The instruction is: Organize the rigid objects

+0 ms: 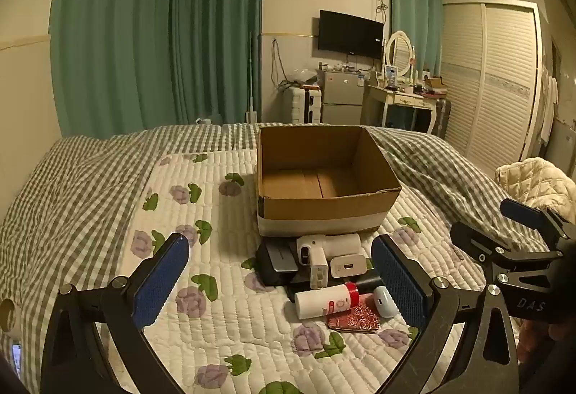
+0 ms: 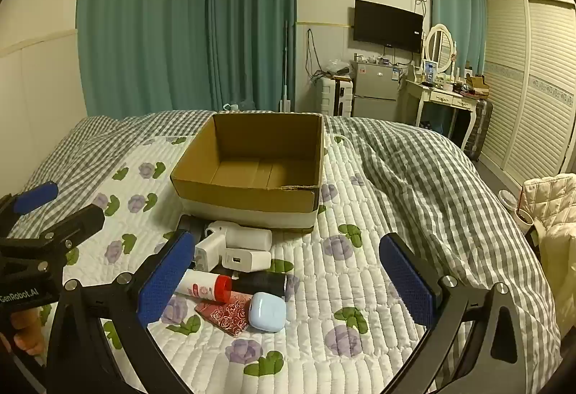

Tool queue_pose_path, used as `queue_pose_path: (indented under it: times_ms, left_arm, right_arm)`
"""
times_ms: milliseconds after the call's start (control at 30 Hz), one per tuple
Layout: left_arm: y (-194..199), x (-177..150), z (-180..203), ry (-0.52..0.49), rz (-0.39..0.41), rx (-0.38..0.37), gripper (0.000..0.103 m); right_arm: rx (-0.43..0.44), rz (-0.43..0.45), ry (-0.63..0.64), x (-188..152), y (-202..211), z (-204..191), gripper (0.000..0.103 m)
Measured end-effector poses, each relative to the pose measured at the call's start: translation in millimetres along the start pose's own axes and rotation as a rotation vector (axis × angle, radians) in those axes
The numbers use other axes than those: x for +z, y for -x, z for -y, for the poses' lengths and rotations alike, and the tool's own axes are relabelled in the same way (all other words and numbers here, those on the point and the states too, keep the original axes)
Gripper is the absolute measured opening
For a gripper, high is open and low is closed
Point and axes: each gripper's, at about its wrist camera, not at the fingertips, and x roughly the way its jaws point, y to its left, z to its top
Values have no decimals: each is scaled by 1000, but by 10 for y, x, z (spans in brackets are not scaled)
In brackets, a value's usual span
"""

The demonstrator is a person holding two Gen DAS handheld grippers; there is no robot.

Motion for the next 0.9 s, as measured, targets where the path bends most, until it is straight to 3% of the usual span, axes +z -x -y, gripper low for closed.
queue_pose_path:
  times_ms: [900]
  left_arm:
    - [-29,-16,-59,-11,-14,22,103]
  right_arm:
    - [-1,-19,10,-67,-53,-6,103]
